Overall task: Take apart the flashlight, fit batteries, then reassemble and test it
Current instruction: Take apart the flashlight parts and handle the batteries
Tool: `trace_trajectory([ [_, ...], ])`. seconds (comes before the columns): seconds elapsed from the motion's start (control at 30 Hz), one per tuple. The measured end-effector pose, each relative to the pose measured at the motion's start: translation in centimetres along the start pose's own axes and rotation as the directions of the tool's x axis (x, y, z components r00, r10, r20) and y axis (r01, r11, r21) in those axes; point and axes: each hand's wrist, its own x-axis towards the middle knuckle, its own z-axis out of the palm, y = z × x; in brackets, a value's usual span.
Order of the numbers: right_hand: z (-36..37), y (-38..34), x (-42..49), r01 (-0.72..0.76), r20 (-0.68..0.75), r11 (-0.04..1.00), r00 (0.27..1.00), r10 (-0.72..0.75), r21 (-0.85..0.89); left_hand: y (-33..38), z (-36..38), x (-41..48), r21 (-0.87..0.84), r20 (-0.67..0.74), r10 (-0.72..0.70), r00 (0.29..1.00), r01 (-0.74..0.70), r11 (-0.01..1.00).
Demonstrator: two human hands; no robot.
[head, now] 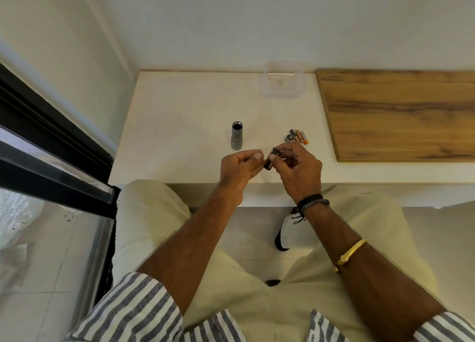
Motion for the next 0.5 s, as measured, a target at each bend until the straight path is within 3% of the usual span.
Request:
trace_trajectory([
  [0.1,0.1,0.1,0.1,-0.056,-0.006,0.997,0.998,0.056,0.05,0.4,-0.4,0.5,0.08,-0.186,0.121,0.975,-0.108,0.991],
  [0.27,0.2,0.3,0.5,-0.123,-0.001,0.979,0.992,0.125,0.159,1.1,-1.2,1.8,0.395,-0.388,0.384,0.838,-0.225,0.891],
  [0.33,0.2,0.5,0.7,-0.137,0.004,0.972,0.99,0.139,0.192,1.1,-1.5,2.5,0.471,-0.376,0.437,0.817,-0.238,0.85],
  [0.5,0.4,0.7,0.9,-0.163,0.008,0.954,0.986,0.167,0.253,0.7,-1.8,4.3,0.558,-0.201,0.4,0.894,-0.231,0.797],
])
